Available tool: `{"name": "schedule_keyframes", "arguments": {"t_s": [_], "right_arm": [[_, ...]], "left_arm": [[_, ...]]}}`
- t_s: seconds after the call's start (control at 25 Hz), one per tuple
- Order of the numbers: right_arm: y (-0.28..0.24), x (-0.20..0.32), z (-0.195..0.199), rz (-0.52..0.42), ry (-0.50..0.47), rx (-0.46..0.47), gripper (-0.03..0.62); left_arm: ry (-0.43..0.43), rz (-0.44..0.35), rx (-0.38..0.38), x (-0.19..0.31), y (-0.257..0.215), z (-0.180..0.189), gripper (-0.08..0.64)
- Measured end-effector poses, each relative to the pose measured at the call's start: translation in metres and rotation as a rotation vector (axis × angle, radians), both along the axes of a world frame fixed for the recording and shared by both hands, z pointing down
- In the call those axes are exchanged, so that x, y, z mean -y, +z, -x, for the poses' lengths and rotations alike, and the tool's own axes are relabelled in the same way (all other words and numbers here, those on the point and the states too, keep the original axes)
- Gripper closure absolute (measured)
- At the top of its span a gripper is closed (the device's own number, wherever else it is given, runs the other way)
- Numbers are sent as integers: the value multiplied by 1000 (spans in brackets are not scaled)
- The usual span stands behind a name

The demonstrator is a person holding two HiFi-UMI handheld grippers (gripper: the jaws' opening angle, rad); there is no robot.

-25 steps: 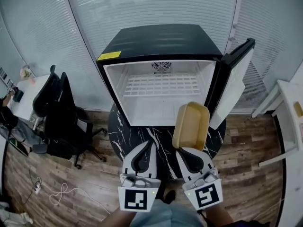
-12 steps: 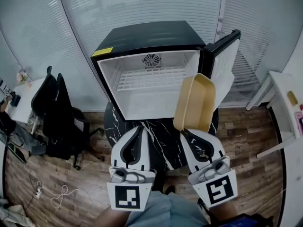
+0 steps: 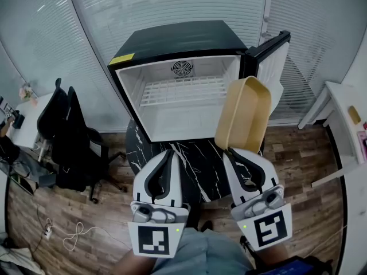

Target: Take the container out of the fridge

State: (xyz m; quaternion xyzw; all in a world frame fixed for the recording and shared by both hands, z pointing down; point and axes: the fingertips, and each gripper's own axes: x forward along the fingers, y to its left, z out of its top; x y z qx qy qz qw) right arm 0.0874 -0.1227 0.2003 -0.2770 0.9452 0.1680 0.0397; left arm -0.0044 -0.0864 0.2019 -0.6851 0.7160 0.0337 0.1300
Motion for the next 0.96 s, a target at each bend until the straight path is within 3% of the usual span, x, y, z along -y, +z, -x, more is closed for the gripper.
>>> {"name": "schedule_keyframes", "arguments": {"t_s": [0.96], "right_arm": [[9,14,-2,21,-3,6,566]], "left_arm": [[8,26,12,15,10,-5,546]]}}
